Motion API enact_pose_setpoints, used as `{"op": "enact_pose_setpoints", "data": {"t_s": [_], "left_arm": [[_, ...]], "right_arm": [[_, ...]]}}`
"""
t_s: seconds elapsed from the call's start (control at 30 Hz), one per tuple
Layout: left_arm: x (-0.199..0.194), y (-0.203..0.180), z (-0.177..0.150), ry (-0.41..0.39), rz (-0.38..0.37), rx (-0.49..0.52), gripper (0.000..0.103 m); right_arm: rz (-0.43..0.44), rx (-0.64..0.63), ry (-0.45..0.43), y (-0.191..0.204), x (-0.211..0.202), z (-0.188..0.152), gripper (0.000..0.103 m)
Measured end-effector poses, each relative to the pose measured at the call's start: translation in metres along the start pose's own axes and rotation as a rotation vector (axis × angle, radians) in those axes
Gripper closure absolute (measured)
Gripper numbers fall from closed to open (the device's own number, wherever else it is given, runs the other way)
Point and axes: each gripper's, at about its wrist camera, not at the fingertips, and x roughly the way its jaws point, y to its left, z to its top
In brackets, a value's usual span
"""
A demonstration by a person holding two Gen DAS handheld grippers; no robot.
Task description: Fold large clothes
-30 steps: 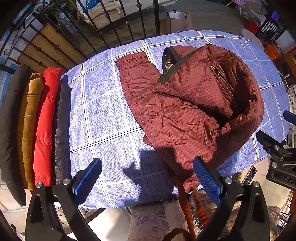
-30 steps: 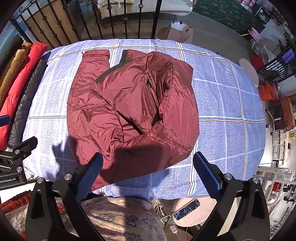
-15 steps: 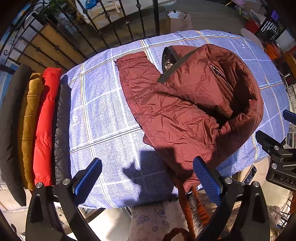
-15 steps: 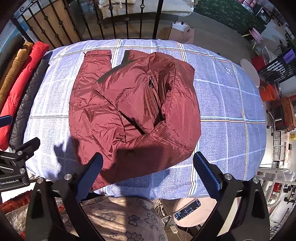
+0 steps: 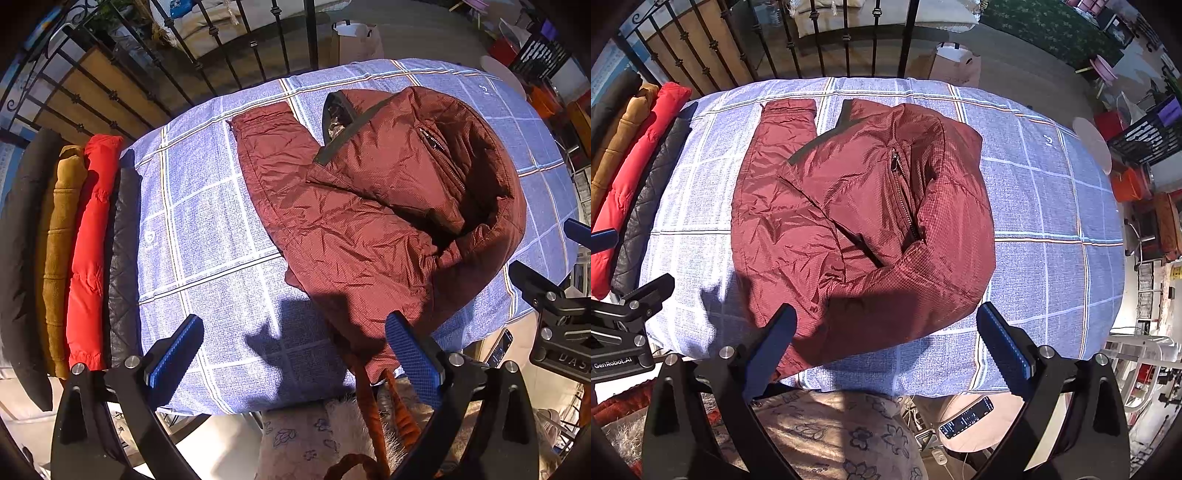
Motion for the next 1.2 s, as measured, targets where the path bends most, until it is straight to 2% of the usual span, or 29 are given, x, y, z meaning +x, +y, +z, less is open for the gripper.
{"op": "enact_pose_setpoints", "data": {"t_s": [1.2], "left_arm": [[-0.0004, -0.0008, 0.0, -0.001, 0.003, 0.0, 0.006]], "right_arm": [[0.007, -0.015, 0.016, 0.0047, 0.0026, -0.0001, 0.007]]}}
